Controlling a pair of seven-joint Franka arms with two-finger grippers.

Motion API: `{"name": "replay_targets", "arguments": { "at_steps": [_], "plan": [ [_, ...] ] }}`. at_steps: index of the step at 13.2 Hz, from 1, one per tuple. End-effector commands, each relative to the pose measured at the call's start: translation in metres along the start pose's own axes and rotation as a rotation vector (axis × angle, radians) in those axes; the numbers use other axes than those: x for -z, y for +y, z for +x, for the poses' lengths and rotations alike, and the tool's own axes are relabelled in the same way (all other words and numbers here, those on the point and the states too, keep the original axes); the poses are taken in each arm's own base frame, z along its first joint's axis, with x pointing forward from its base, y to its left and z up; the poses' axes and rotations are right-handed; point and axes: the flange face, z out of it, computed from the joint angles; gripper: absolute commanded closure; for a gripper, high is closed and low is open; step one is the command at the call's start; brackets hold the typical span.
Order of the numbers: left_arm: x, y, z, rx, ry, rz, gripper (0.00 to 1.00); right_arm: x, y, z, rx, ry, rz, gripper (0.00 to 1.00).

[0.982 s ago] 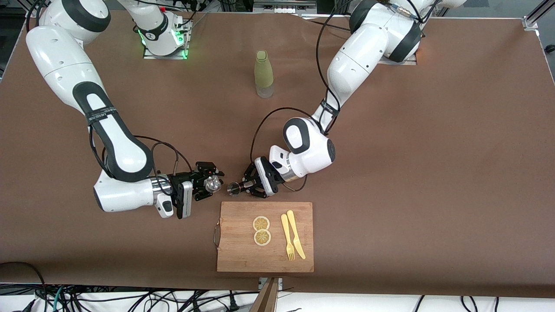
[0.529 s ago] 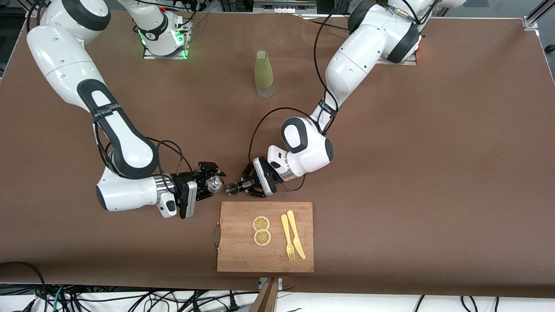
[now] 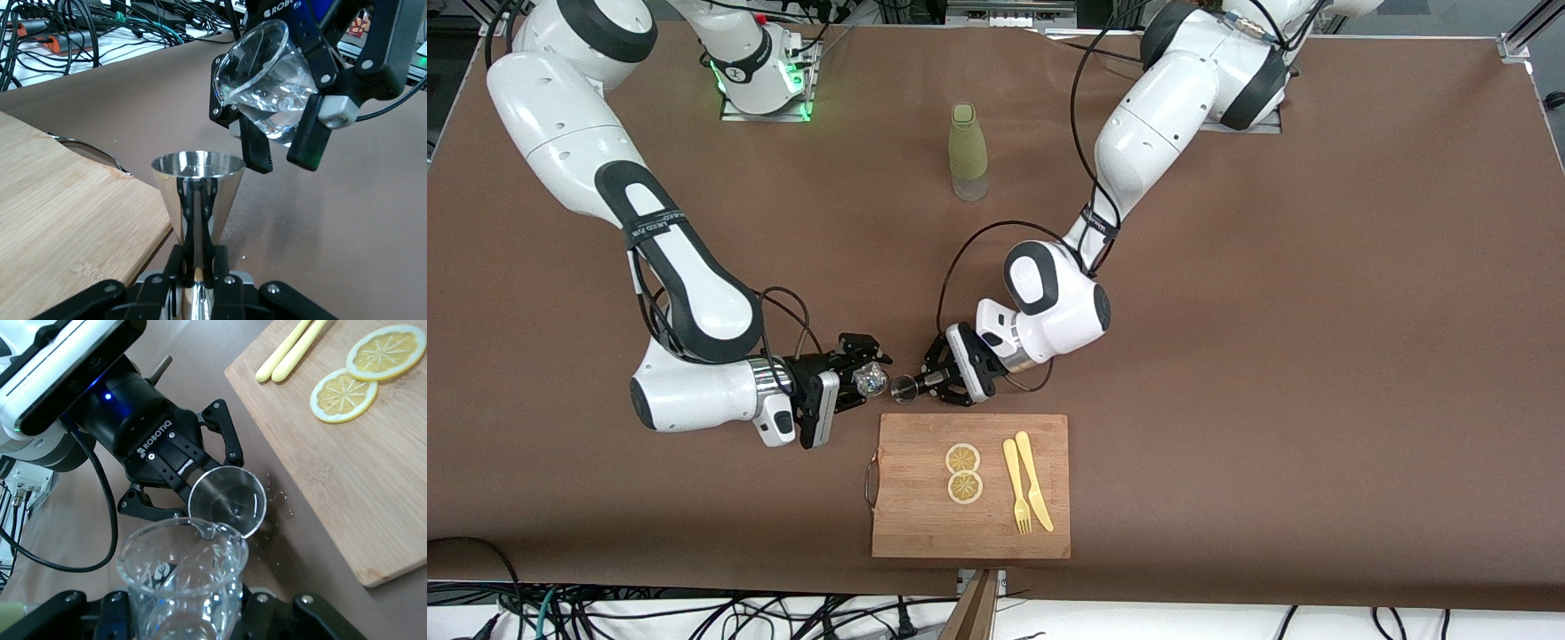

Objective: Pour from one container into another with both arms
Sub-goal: 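Tilt the glass with the right gripper, pouring into the jigger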

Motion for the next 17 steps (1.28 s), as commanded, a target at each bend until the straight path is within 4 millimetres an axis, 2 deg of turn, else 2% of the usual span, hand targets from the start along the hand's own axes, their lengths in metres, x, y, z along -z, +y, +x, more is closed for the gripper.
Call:
{"name": "replay_targets", "arguments": {
  "at_steps": [1, 17],
  "plan": [
    [-0.003, 0.001, 0.006, 0.008, 0.028, 0.016, 1.0, -0.004, -0.006, 0.006, -0.017, -0.02, -0.021, 0.65],
    [0.004, -0.003, 0.014, -0.002, 0.039, 0.017, 1.0, -0.021, -0.014, 0.013, -0.031, -0.065, -0.049, 0.65]
  ]
}}
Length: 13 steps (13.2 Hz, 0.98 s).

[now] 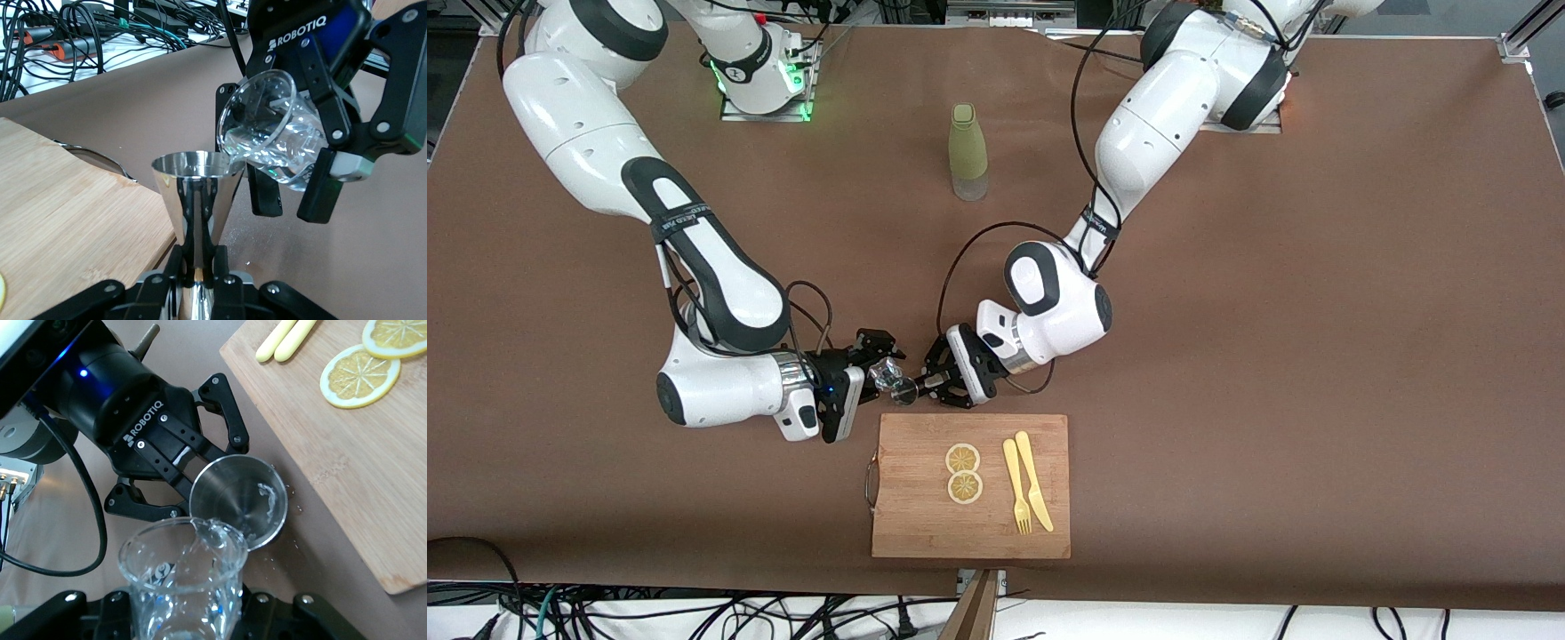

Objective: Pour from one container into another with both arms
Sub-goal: 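Tilt the glass with the right gripper, pouring into the jigger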

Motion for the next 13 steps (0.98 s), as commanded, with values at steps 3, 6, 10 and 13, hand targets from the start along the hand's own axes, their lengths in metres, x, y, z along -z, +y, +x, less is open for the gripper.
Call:
{"name": "replay_targets", "arguments": {
  "at_steps": [3, 6, 10, 13],
  "plan": [
    [0.003, -0.001, 0.012, 0.004, 0.035, 0.01, 1.0, 0.002, -0.003, 0.003, 0.002, 0.001, -0.012, 0.65],
    [0.003, -0.001, 0.012, 0.005, 0.036, 0.01, 1.0, 0.007, 0.0, 0.001, 0.086, 0.01, -0.012, 0.65],
    [0.003, -0.001, 0.012, 0.005, 0.036, 0.01, 1.0, 0.022, 0.01, -0.005, 0.173, 0.098, 0.022, 0.65],
    [0.004, -0.002, 0.013, 0.006, 0.036, 0.009, 1.0, 0.032, 0.014, -0.009, 0.23, 0.169, 0.054, 0.65]
  ]
}}
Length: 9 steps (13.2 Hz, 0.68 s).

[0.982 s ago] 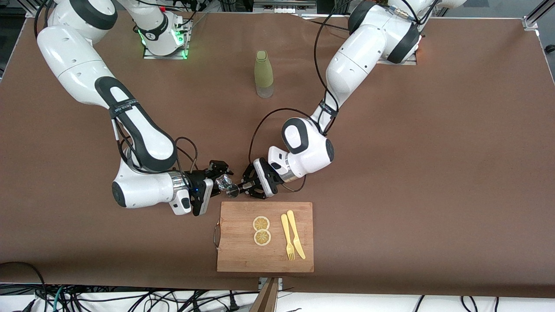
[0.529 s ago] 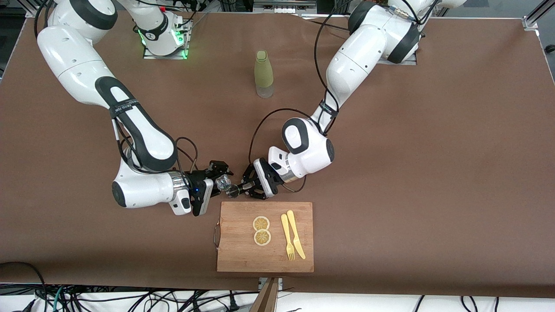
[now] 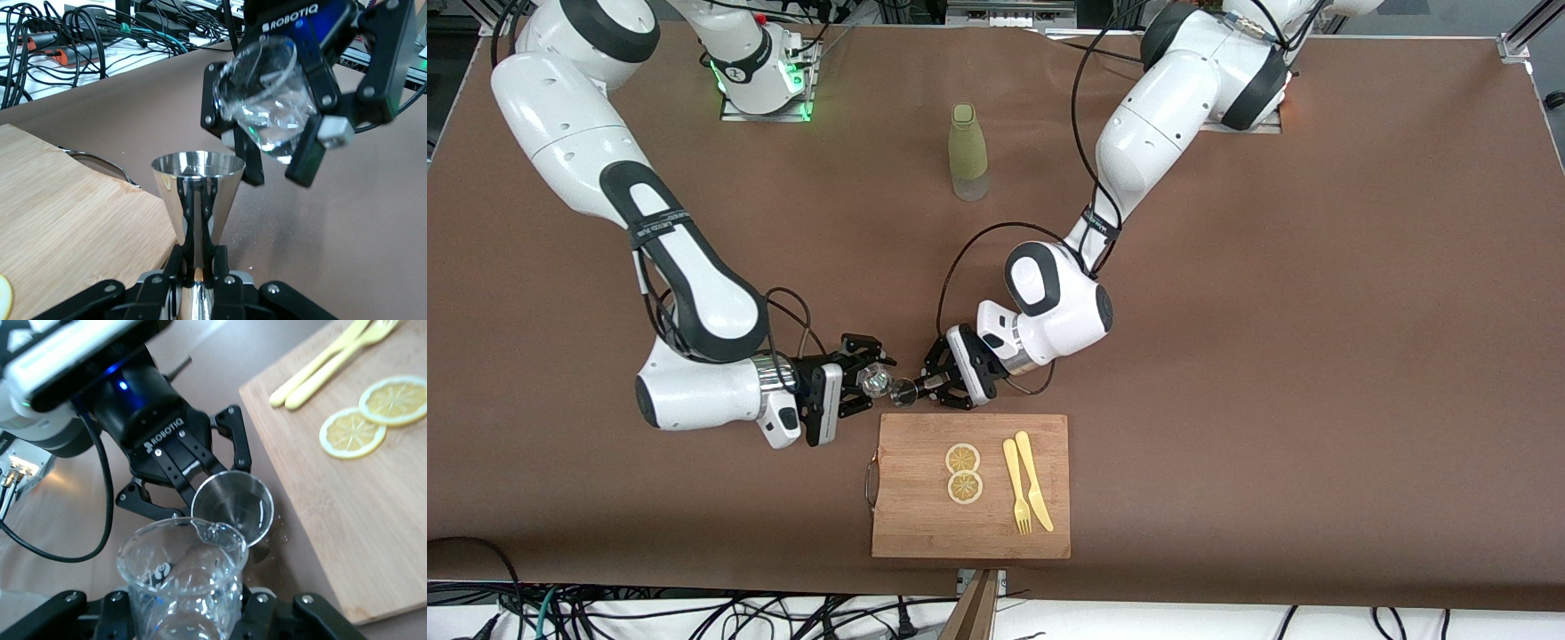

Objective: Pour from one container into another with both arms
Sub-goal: 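Turn the glass upright while both grippers draw apart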

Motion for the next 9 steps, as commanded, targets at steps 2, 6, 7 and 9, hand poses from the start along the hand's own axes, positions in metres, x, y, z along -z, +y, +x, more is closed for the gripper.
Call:
{"name": "replay_targets", "arguments": {
  "at_steps": [2, 6, 7, 9],
  "plan": [
    [0.009, -0.005, 0.02, 0.001, 0.044, -0.008, 1.0, 0.015, 0.003, -0.003, 0.051, 0.072, 0.02, 0.65],
    [0.046, -0.043, 0.021, -0.069, 0.098, -0.084, 1.0, 0.034, 0.023, -0.029, 0.171, 0.173, 0.017, 0.65],
    [0.058, -0.052, 0.015, -0.098, 0.116, -0.122, 1.0, 0.039, 0.028, -0.041, 0.201, 0.174, 0.021, 0.65],
    [0.089, -0.078, -0.004, -0.156, 0.149, -0.204, 1.0, 0.04, 0.04, -0.065, 0.281, 0.179, 0.024, 0.65]
  ]
}}
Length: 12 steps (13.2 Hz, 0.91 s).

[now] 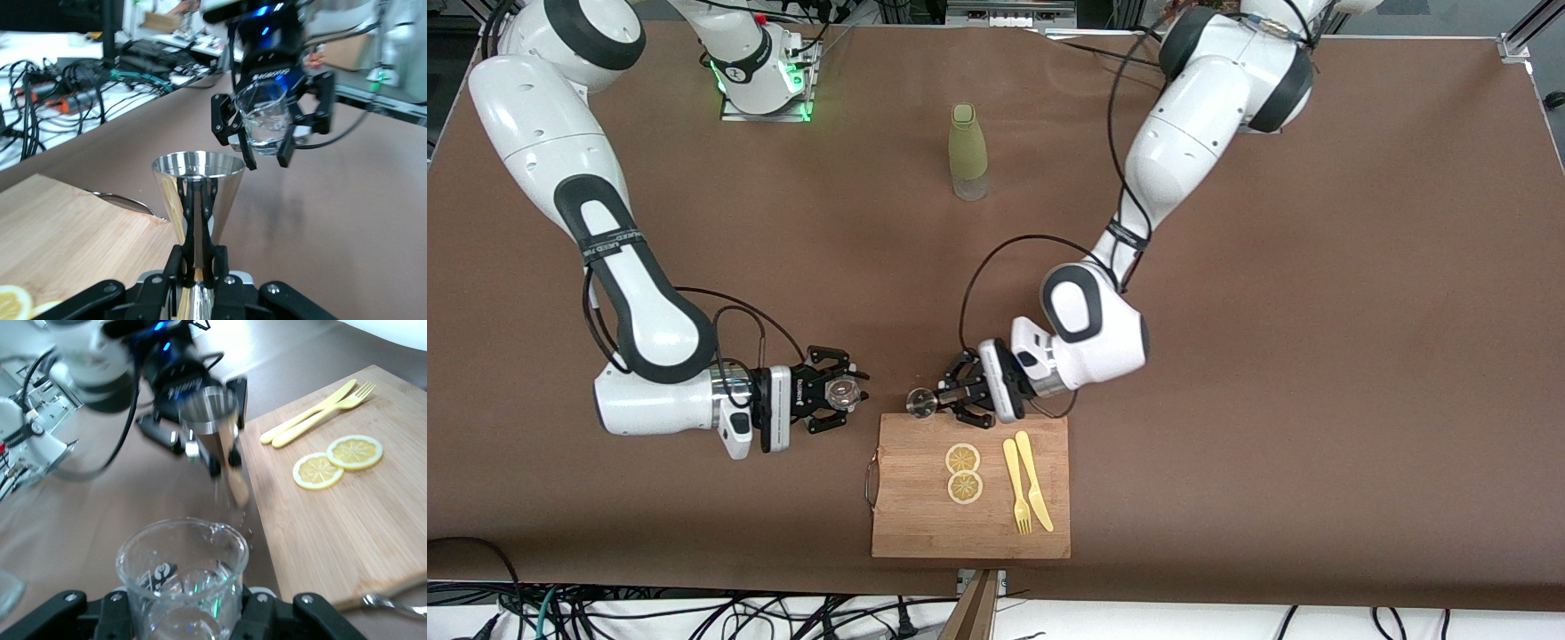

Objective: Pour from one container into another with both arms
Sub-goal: 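Turn the glass upright while both grippers draw apart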

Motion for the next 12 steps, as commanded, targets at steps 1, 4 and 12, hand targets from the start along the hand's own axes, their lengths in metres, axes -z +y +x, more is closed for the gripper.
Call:
{"name": "replay_targets", "arguments": {
  "at_steps": [1, 4, 12],
  "plan": [
    [0.056, -0.015, -0.014, -0.068, 0.061, -0.11, 1.0, 0.009, 0.005, -0.033, 0.1, 0.044, 0.028, 0.65],
    [0.121, -0.039, -0.037, -0.146, 0.136, -0.282, 1.0, 0.02, 0.006, -0.074, 0.197, 0.047, 0.086, 0.65],
    [0.331, -0.069, -0.131, -0.305, 0.069, -0.646, 1.0, 0.063, -0.006, -0.175, 0.371, 0.082, 0.23, 0.64]
  ]
}}
